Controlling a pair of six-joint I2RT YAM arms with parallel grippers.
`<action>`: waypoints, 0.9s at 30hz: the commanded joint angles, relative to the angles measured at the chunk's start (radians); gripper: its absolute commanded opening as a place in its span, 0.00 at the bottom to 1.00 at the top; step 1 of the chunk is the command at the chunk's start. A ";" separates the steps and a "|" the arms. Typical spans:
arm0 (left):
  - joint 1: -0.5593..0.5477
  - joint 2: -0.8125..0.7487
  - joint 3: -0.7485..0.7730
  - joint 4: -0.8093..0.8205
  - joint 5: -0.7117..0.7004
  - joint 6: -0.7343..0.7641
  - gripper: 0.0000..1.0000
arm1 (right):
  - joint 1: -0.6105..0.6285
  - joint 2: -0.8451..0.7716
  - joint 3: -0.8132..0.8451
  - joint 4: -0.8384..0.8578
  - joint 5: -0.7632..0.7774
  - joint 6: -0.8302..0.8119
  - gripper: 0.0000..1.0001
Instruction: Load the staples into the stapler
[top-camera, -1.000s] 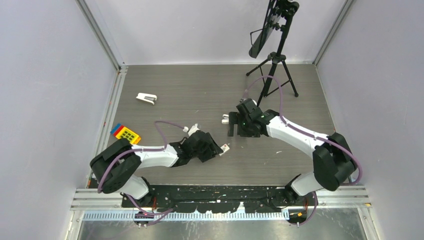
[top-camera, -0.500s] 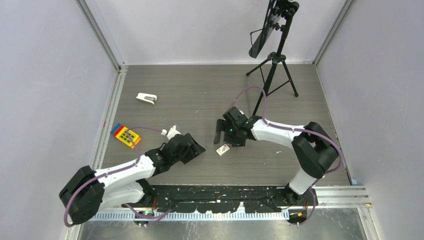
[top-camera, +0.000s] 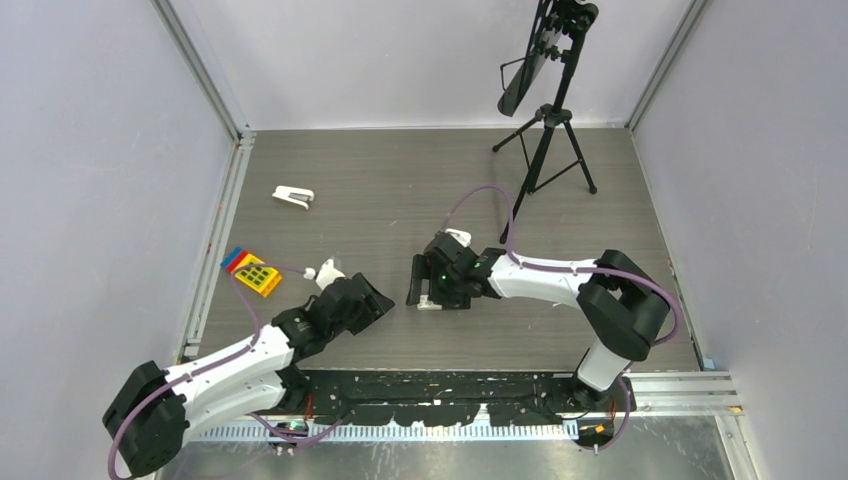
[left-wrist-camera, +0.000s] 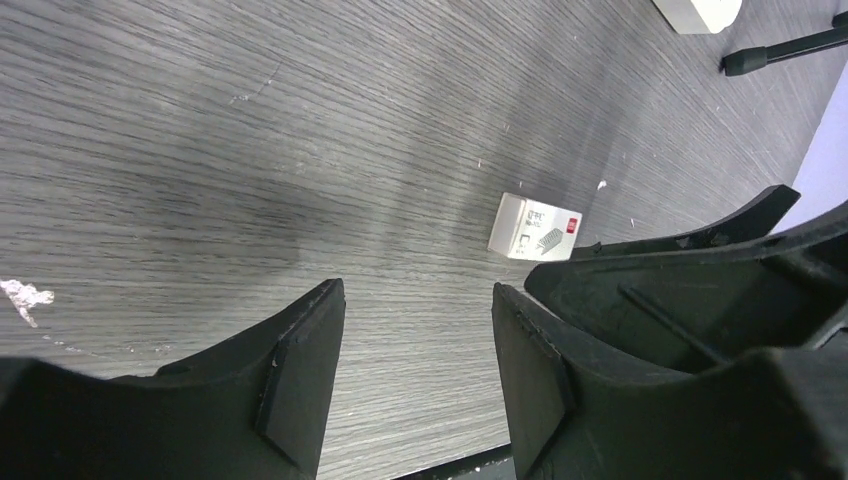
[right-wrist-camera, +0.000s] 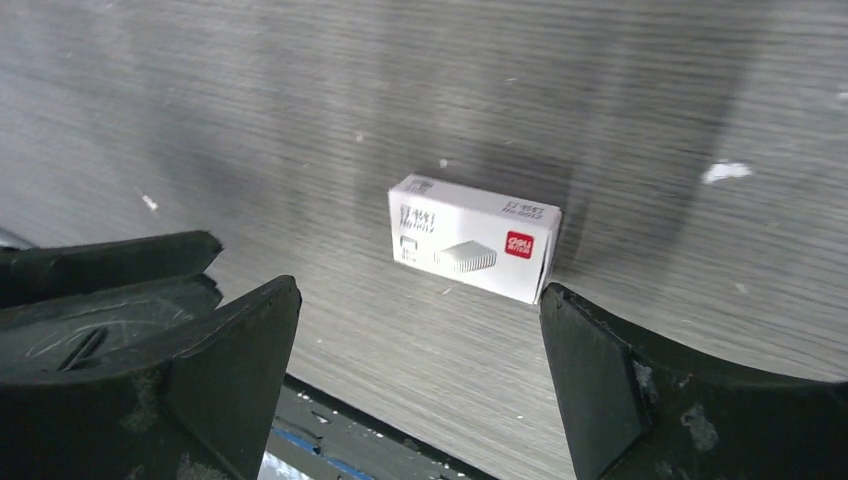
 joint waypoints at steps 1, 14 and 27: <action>0.011 -0.032 -0.007 -0.014 -0.031 0.017 0.58 | 0.020 -0.012 0.020 0.072 -0.036 -0.022 0.93; 0.195 0.023 0.014 0.047 0.210 0.194 0.60 | 0.023 -0.279 -0.002 -0.098 -0.101 -0.850 0.92; 0.197 0.156 0.049 0.169 0.327 0.208 0.60 | 0.023 -0.047 0.103 -0.236 -0.163 -1.383 0.79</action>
